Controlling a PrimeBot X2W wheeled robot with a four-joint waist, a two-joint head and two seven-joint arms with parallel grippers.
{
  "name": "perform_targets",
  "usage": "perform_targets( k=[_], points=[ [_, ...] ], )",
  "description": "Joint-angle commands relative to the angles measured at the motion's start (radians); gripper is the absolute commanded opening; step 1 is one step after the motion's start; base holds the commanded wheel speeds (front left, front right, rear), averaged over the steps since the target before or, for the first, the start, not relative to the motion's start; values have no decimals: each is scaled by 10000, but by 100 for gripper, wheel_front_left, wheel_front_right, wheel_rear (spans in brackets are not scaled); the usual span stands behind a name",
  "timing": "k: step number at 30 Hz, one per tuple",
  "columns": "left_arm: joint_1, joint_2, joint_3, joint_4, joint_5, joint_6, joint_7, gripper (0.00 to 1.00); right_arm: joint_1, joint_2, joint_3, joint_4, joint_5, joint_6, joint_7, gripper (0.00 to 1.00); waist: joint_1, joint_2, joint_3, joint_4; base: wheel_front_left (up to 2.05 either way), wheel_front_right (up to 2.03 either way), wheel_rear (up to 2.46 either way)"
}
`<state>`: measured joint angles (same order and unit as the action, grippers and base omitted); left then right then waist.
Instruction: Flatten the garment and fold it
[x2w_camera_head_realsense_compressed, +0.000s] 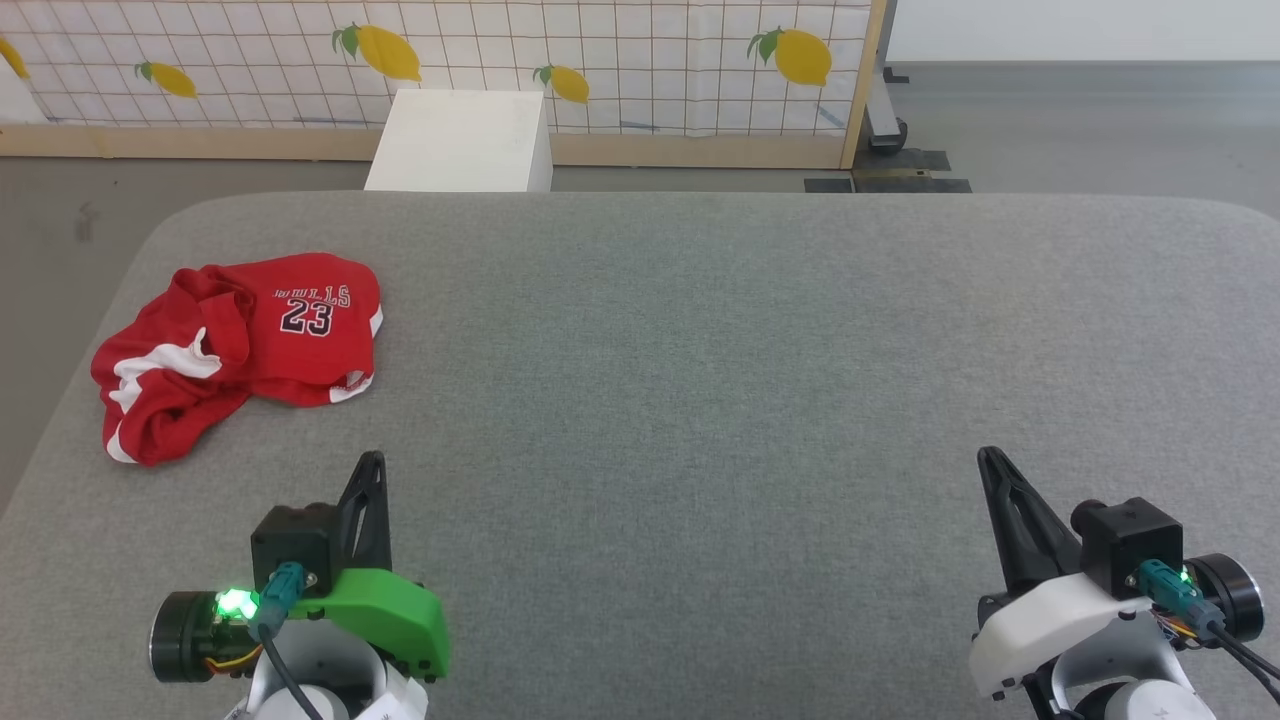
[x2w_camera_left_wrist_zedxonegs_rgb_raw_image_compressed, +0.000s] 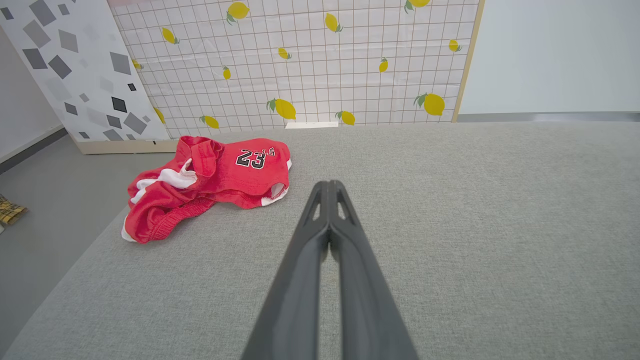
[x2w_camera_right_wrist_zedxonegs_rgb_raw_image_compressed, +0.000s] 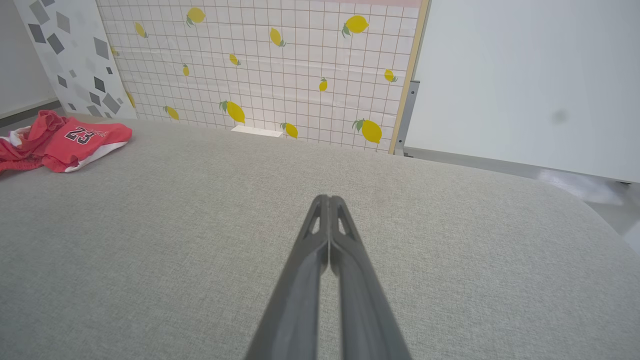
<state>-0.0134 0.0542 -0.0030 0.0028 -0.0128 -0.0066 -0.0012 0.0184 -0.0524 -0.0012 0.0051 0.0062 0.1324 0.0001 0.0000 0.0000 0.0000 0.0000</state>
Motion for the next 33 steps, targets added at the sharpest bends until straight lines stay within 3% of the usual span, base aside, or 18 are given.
perform_targets(
  k=[1, 33],
  points=[
    [134, -40, 30, -28, 128, 66, 12, 0, -184, 22, 12, -51, -62, -17, -1, 0, 0, 0, 0, 0, 0, 0, 0],
    [134, -40, 30, -28, 128, 66, 12, 0, -184, 22, 12, -51, -62, -17, -1, 0, 0, 0, 0, 0, 0, 0, 0]
  ],
)
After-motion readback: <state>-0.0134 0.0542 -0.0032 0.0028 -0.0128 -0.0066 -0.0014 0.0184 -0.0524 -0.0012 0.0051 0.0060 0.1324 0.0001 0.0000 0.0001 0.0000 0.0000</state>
